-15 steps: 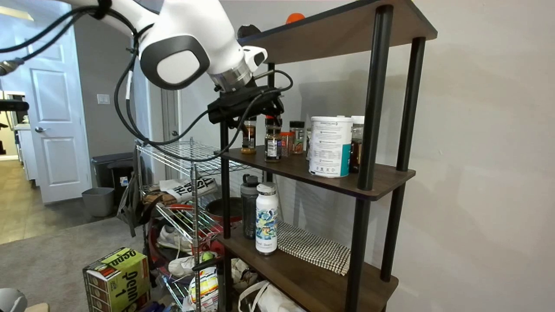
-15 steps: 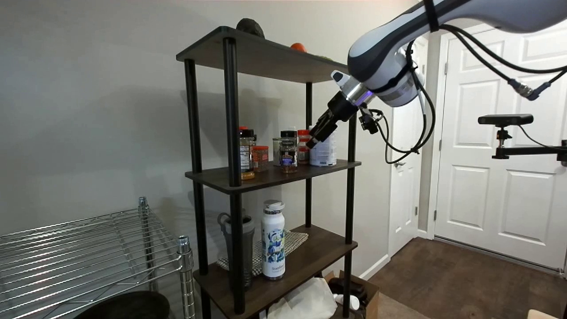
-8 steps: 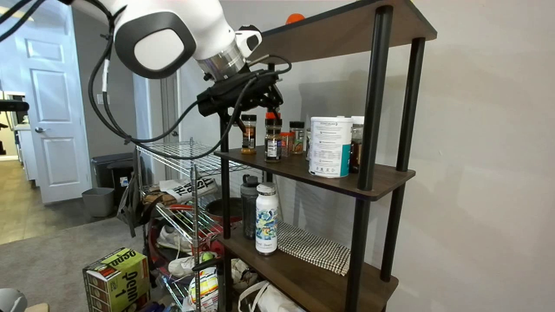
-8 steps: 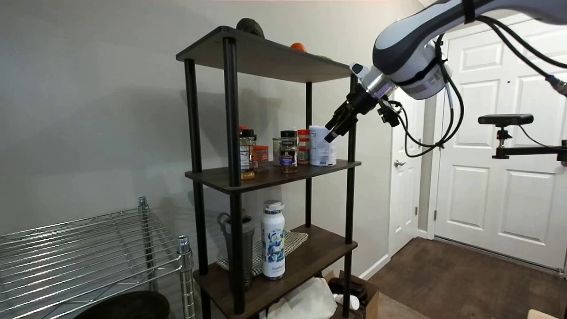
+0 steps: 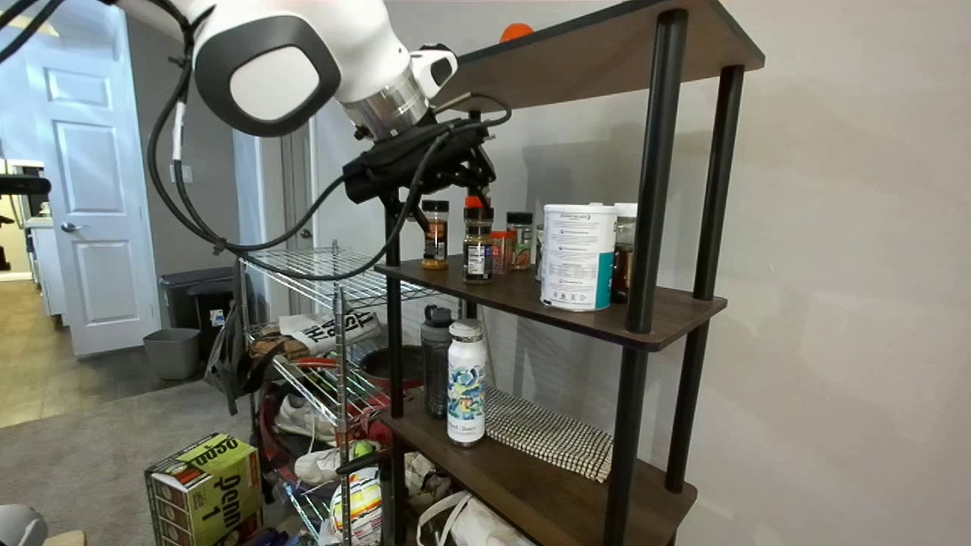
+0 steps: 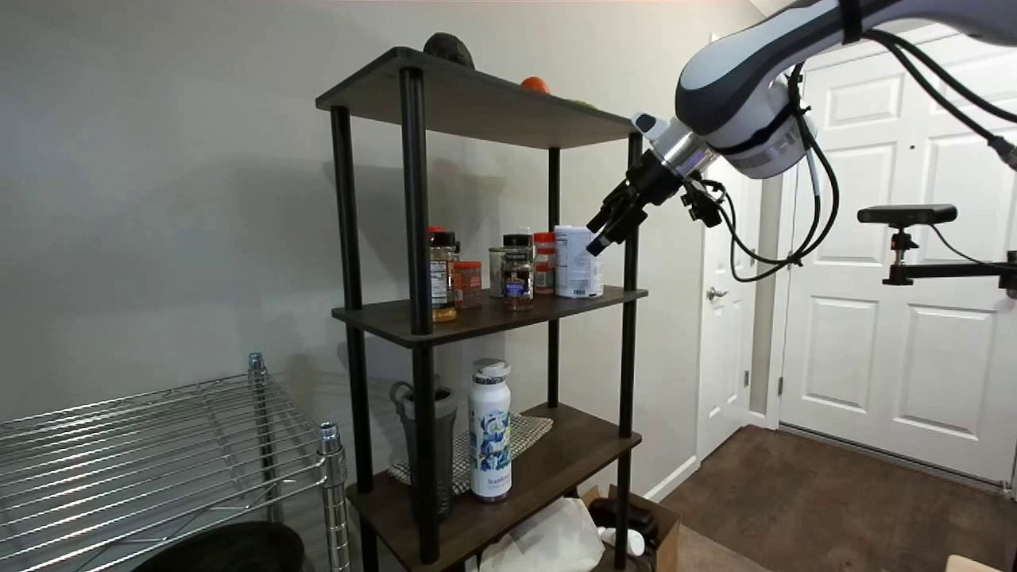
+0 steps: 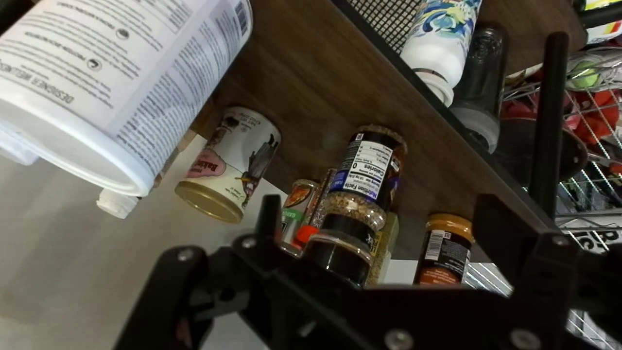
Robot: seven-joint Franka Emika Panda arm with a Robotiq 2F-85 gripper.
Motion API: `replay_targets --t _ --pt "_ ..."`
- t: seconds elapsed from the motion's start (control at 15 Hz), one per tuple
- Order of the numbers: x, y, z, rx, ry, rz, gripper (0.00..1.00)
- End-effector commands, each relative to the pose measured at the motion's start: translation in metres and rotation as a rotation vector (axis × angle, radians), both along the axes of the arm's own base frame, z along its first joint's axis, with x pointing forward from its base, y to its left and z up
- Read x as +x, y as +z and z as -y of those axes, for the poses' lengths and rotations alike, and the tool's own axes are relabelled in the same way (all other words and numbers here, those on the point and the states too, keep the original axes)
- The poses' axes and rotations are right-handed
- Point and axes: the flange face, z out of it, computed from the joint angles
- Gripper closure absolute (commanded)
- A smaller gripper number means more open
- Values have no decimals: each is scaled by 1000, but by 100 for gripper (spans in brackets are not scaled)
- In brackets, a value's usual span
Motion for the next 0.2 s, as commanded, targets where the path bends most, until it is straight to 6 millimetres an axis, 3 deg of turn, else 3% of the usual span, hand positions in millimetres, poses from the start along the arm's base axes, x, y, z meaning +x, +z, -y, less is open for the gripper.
replay_targets --t 0.0,0.13 --pt "0 0 0 0 -1 -1 0" --pt "0 0 0 0 -1 -1 0"
